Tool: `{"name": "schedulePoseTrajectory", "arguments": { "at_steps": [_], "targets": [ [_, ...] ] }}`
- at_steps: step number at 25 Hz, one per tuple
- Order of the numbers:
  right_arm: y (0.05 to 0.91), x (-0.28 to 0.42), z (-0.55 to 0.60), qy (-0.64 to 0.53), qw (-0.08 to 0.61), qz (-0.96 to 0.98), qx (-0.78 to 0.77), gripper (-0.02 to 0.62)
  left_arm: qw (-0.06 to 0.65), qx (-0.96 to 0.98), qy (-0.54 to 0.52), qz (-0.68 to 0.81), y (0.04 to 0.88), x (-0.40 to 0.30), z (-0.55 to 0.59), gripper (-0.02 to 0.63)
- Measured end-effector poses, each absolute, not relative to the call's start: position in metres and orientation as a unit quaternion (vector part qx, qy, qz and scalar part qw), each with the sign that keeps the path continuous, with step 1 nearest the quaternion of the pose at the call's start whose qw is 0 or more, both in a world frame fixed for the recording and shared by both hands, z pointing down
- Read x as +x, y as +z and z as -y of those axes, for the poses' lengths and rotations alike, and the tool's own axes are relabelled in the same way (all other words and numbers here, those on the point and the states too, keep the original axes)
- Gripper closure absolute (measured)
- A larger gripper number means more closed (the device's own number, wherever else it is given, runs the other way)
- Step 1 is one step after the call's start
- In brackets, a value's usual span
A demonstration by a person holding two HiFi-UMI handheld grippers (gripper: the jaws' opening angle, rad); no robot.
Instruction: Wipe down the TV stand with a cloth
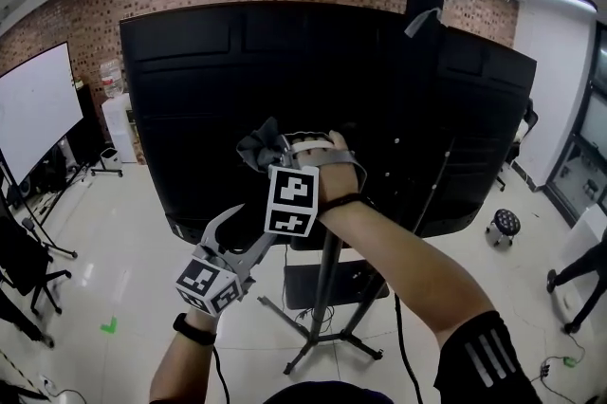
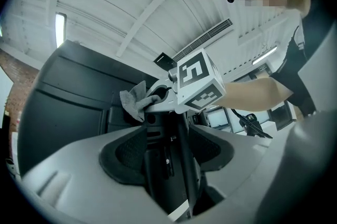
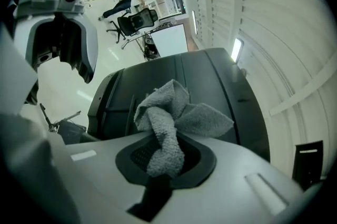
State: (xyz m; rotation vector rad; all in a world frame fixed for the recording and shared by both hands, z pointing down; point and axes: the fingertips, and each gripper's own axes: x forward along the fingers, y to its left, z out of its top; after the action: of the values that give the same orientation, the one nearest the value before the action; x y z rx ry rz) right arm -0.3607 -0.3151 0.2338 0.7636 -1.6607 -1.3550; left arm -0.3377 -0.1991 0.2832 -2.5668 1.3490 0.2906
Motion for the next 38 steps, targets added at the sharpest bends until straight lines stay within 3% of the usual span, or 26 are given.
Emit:
{"name": "schedulePoseTrajectory", "arguments": {
  "at_steps": [11, 18, 22, 30, 38],
  "targets": [
    [0.229, -0.307, 0.323, -0.571, 0.493, 0.568, 0.329, 0.566, 0.112, -0.892, 0.103, -0.425, 0.282, -0.303, 0.205, 0.334],
    [0.232, -0.334, 0.277, -0.515, 0.398, 0.7, 0.294, 0.566, 0.108, -0.885, 0.1, -0.442, 0.291, -0.321, 0.2, 0.333],
    [0.251, -0.365, 0.267, -0.503, 0.381, 0.73, 0.261, 0.566, 0.098, -0.873, 0.099, -0.468, 0.3, -0.346, 0.199, 0.333],
    [0.283, -0.414, 0.286, -0.537, 0.416, 0.693, 0.243, 0.566, 0.088, -0.862, 0.09, -0.491, 0.312, -0.37, 0.191, 0.333],
    [0.301, -0.392, 0.306, -0.535, 0.464, 0.662, 0.246, 0.566, 0.08, -0.863, 0.089, -0.49, 0.317, -0.372, 0.196, 0.334]
  ]
}}
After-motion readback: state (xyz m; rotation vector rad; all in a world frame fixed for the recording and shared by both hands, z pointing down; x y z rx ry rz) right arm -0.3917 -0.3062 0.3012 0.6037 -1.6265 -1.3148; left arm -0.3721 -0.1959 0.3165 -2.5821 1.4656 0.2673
